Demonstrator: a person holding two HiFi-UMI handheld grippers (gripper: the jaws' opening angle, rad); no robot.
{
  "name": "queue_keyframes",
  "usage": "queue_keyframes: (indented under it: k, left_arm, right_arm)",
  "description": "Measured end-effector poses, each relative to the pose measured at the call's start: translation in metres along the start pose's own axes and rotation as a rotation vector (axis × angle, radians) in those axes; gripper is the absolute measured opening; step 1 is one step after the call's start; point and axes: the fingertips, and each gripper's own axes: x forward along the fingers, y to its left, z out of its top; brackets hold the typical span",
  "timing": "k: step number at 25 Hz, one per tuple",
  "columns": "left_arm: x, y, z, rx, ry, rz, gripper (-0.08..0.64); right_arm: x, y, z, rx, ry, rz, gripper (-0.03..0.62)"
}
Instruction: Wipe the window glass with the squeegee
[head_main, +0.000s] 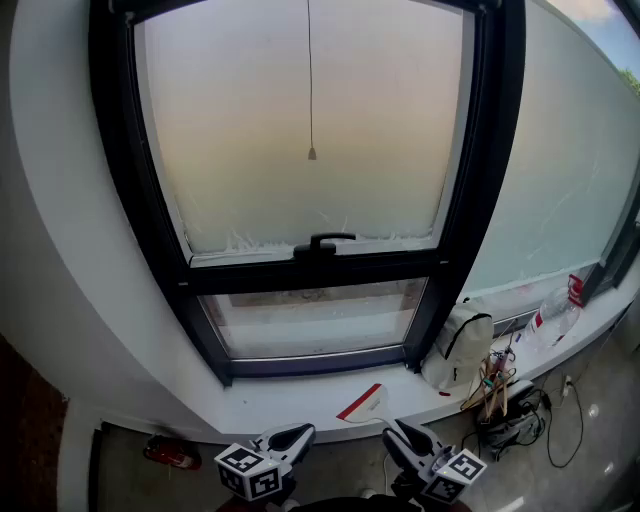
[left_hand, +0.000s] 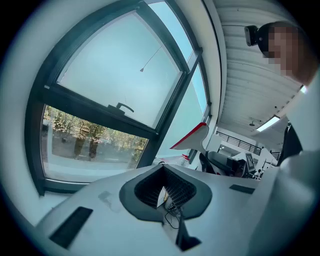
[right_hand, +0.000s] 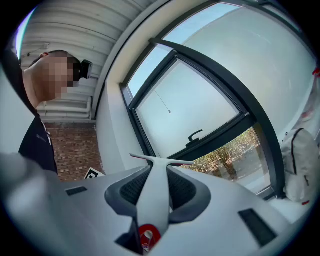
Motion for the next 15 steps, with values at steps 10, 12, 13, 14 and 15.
queue_keyframes:
  k: [10, 12, 13, 14, 15]
  left_arm:
    - [0.020, -0.021, 0.000, 0.015, -0.007, -0.023, 0.001]
    - [0.024, -0.025, -0.002, 0.020, -0.005, -0.019, 0.000]
    - [0.027, -0.027, -0.002, 0.022, -0.004, -0.016, 0.000]
    - [0.030, -0.030, -0.003, 0.023, -0.005, -0.014, 0.002]
    - [0.033, -0.033, -0.003, 0.024, -0.007, -0.013, 0.000]
  right_arm:
    - [-0.014, -0.007, 0.016, 0.014, -0.005, 0.028, 0.084]
    - [-0.019, -0.007, 0.019, -0.008, -0.003, 0.035, 0.084]
    - [-0.022, -0.008, 0.020, -0.017, -0.002, 0.036, 0.084]
    - [-0.025, -0.009, 0.023, -0.024, -0.002, 0.040, 0.084]
    - [-0.029, -0.010, 0.025, -0.029, -0.001, 0.047, 0.084]
